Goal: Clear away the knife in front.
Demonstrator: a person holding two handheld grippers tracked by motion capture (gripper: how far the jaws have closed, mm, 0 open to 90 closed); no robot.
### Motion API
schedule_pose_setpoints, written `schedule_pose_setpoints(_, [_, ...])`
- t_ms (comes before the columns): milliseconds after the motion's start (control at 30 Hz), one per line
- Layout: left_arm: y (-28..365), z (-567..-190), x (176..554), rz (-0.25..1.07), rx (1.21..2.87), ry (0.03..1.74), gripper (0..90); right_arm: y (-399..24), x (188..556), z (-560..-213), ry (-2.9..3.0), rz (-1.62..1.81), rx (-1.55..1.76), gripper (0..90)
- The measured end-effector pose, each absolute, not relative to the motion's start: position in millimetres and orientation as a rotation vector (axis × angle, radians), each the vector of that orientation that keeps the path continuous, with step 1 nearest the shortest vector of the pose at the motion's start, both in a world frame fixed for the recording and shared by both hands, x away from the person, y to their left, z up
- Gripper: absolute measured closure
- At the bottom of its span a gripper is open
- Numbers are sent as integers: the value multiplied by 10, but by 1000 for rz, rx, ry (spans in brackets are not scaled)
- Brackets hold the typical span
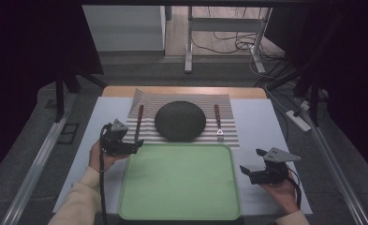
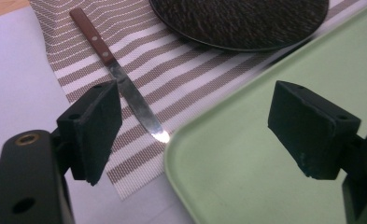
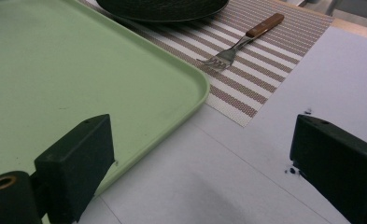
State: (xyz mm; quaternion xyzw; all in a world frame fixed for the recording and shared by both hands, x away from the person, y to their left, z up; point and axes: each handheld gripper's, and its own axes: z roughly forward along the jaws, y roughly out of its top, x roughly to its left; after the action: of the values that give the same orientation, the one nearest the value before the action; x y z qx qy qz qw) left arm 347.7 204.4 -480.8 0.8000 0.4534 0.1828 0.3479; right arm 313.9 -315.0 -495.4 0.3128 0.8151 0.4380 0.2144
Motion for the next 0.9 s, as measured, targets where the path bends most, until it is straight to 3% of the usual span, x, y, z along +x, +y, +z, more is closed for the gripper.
schedule_pose_setpoints(633, [1965, -4850, 4094, 459, 2061, 1222, 252, -3141, 3138, -4966, 2266, 1212, 860, 66])
schedule_pose_setpoints(767, [1990, -4901, 4125, 437, 2066, 1221, 405, -3140, 3140, -4969, 2266, 1208, 864, 66])
schedule_pose_setpoints(900, [2001, -4960, 4138, 379, 2093, 1205, 645, -3136, 3137, -4971, 2270, 1198, 860, 67])
